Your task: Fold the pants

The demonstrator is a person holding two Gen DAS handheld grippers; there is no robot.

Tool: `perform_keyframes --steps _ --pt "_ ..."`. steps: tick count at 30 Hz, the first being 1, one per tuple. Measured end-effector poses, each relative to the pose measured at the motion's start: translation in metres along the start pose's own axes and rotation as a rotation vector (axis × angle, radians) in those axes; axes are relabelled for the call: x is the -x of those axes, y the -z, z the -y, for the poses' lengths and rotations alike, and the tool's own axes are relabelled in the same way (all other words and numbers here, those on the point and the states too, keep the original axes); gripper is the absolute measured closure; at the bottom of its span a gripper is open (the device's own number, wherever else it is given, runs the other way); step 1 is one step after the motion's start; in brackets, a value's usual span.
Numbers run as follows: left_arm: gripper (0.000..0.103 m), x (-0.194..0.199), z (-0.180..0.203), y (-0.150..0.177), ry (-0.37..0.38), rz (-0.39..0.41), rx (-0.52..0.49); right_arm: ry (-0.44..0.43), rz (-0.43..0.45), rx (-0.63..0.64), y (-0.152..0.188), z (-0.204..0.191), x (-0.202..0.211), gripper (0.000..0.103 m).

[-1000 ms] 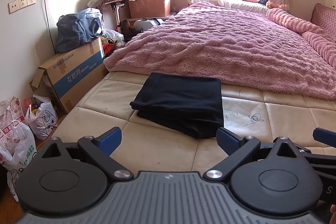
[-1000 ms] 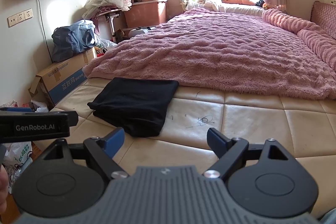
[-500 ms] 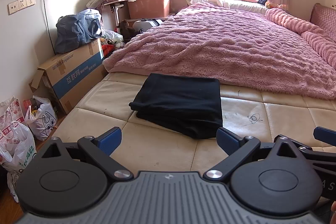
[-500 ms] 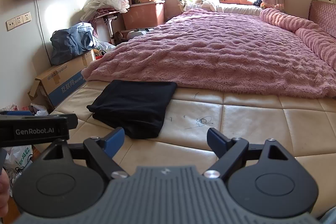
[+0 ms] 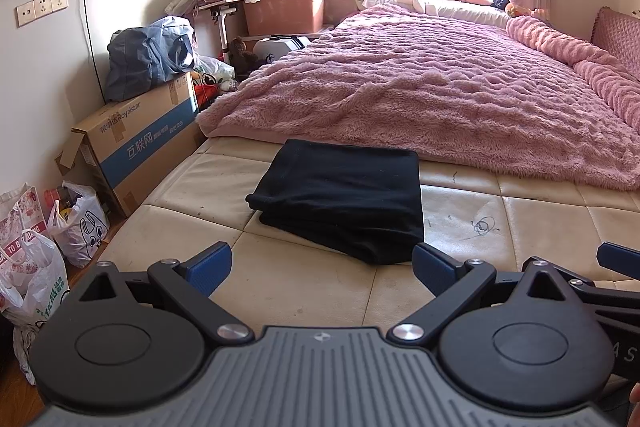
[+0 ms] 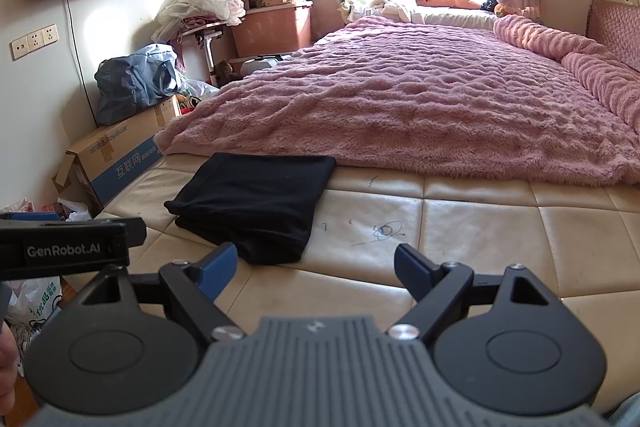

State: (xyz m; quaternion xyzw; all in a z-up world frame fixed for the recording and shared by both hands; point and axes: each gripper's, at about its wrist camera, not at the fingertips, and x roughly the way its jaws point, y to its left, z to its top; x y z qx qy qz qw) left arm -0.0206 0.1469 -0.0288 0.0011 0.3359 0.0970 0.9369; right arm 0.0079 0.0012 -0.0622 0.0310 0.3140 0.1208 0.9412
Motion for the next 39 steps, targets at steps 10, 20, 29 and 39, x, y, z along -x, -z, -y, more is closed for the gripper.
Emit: perform_keyframes --steps 10,20,29,39 --pt "0.000 0.0000 -0.0005 0.0001 0.001 0.001 -0.001 -0.001 0.001 -0.003 0.0003 0.0000 0.0005 0.021" --pt "0.000 0.0013 0.0020 -0.0013 0.000 0.003 -0.001 0.004 -0.002 -0.009 0.0007 -0.0006 0.0014 0.021" --pt "0.000 0.0051 0.0065 -0.0066 0.008 0.005 0.008 0.004 -0.001 -0.009 0.0009 -0.0016 0.0009 0.021" --pt "0.000 0.0051 0.0056 -0.0072 0.009 0.018 0.001 0.007 -0.002 -0.013 0.0028 -0.0026 0.0004 0.021"
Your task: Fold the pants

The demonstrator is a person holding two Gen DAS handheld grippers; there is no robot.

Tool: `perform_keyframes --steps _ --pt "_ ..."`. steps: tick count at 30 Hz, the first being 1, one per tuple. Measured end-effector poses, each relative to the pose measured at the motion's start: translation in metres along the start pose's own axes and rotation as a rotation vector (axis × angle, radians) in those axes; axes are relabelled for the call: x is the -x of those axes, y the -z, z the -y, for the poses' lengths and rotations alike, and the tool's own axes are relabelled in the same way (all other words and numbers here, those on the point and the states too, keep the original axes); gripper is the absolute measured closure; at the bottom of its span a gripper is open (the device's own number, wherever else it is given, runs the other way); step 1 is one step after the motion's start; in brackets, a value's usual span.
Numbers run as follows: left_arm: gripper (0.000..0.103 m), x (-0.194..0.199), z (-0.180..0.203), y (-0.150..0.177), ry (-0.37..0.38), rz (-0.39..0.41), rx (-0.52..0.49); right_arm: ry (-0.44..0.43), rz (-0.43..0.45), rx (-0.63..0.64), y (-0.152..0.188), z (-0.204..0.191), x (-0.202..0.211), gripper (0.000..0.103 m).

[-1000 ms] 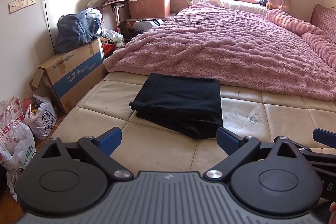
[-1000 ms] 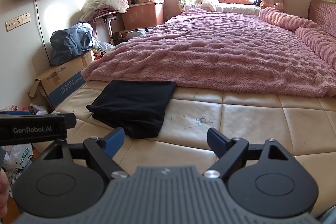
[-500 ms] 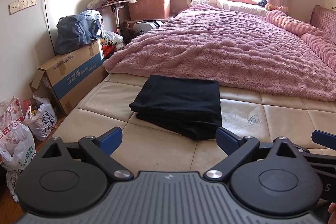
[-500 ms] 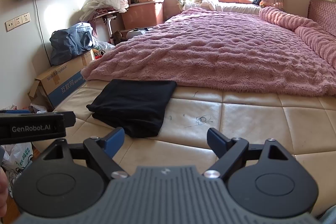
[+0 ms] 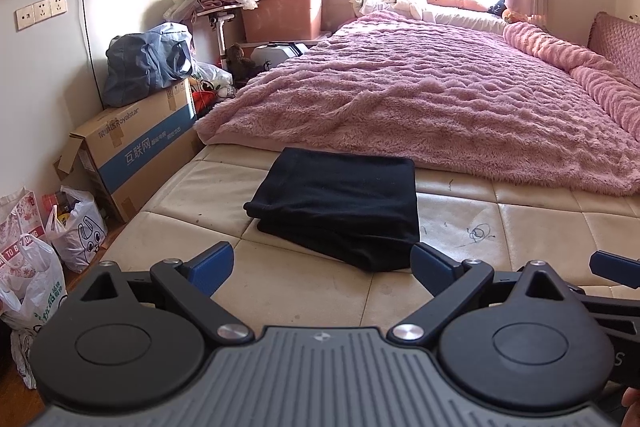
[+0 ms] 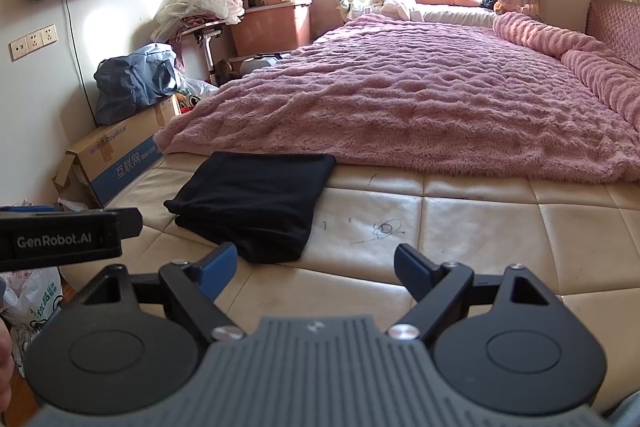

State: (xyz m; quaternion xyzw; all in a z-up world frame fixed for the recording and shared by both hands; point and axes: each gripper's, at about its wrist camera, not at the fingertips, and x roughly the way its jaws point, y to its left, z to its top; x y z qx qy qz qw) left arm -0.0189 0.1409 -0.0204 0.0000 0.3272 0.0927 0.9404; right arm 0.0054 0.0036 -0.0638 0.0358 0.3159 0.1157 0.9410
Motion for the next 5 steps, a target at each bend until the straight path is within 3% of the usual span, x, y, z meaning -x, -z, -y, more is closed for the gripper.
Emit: perform_keyframes --steps 5 --pt "0.000 0.0002 0.0003 -0.0008 -0.004 0.007 -0.003 0.001 -0.005 -0.005 -0.0008 0.0001 -0.0009 0.021"
